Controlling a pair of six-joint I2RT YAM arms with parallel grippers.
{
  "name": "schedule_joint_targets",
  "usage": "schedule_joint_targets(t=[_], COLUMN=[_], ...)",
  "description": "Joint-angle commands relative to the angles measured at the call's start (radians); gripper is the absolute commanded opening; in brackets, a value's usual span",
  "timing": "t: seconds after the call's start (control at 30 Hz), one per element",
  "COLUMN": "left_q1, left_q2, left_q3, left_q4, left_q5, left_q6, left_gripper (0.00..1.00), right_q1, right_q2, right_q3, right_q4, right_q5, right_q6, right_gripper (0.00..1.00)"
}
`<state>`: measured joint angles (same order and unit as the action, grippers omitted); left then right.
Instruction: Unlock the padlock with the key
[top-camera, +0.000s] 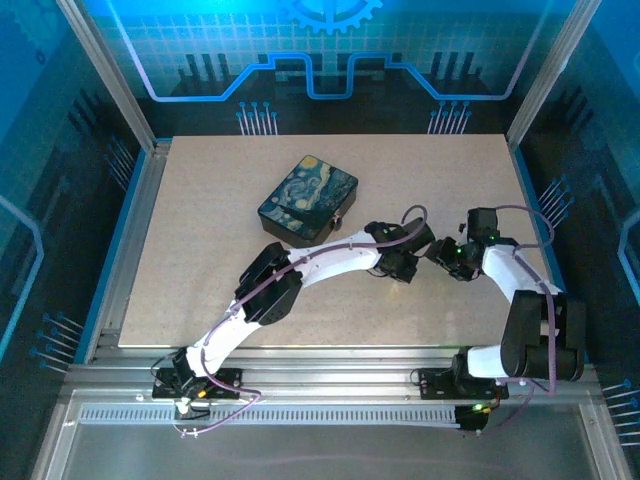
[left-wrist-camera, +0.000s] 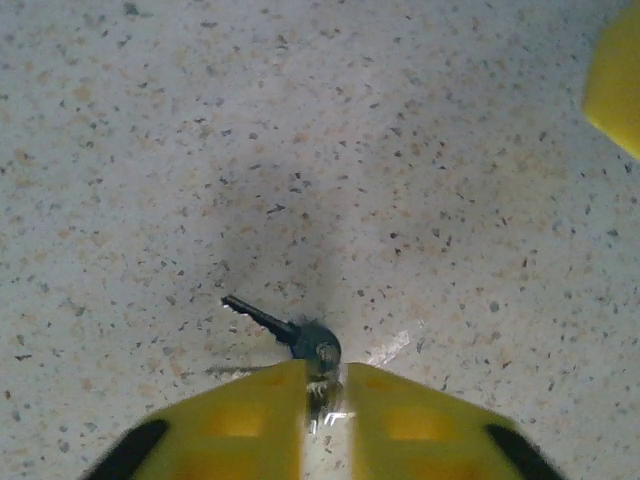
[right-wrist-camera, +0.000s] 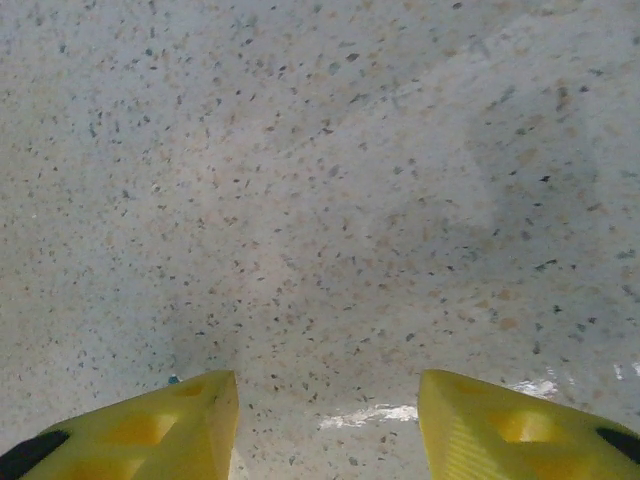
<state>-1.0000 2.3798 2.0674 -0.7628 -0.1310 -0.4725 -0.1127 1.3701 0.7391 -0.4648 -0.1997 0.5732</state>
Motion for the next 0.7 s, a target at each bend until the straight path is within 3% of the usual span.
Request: schedule_joint_targets(t=[0.0, 0.1, 0.2, 0.4, 0.67], left_q1=[0.007, 0.031, 0.066, 0.125, 0.167], left_q2=[-0.013, -0.097, -0.215, -0.393, -0.560], left_q3=[0.000, -0.085, -0.232, -0.492, -0.745], left_q4=[0.014, 0.047, 0.124, 0.187, 0.283], left_q5=[0.015, 0.040, 0.096, 0.091, 0.073], left_q6=[-0.012, -0.015, -0.020, -0.021, -0.049], left_gripper=[0.30, 0.39, 0.42, 0.43, 0.41], right_q1=[0.008, 0.069, 0.142, 0.267, 0.327], right_q2=[0.010, 0.028, 0.038, 0.065, 0.125], right_q3=[0.001, 0.014, 0.027, 0.057, 0.061], right_q4=[-0.033, -0.044, -0.055, -0.089, -0.097], right_q5=[-0.077, -0.098, -0.091, -0.069, -0.018], right_q6=[-0.030, -0.038, -0.042, -0.069, -0.093], right_gripper=[0.50, 0.48, 0.44, 0.44, 0.44])
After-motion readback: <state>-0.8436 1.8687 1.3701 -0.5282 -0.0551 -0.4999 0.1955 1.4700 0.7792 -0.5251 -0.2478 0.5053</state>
